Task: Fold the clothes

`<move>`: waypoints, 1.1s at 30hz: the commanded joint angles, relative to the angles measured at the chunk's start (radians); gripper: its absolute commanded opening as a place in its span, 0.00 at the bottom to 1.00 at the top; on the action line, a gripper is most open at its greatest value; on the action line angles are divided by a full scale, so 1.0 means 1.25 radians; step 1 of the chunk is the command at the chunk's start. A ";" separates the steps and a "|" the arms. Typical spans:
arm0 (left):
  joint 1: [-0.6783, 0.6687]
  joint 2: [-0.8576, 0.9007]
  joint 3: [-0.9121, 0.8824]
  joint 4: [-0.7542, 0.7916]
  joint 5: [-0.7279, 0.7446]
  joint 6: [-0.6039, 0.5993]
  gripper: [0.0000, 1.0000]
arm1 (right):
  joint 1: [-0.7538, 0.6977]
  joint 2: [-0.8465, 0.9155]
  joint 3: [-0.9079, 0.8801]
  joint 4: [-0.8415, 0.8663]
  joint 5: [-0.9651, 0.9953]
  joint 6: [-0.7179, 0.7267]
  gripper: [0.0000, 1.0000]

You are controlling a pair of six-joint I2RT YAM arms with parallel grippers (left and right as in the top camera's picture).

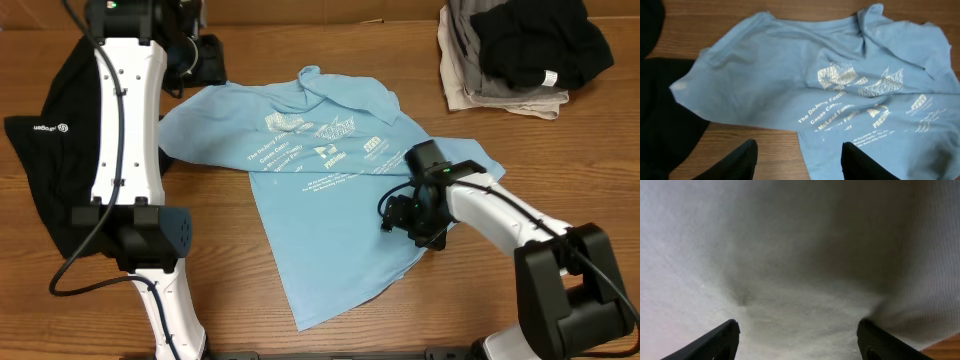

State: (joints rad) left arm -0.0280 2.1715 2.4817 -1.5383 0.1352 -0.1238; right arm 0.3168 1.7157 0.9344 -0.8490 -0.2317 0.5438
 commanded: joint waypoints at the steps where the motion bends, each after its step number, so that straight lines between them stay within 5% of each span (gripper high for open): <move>1: -0.020 0.000 -0.063 0.033 -0.003 0.003 0.57 | -0.097 0.060 -0.015 0.018 0.023 -0.020 0.79; 17: -0.070 0.000 -0.119 0.120 -0.003 0.003 0.59 | -0.597 0.063 0.085 0.199 -0.163 -0.184 0.79; 25: -0.062 -0.005 -0.101 0.134 0.017 -0.004 0.67 | -0.578 -0.022 0.369 -0.139 -0.121 -0.233 0.93; 33: -0.016 -0.042 -0.060 0.070 0.094 -0.009 0.65 | -0.506 -0.251 0.421 -0.336 -0.085 -0.226 0.96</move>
State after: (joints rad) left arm -0.0673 2.1708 2.3684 -1.4258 0.2062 -0.1280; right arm -0.3431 1.5082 1.4395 -1.2106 -0.3843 0.2676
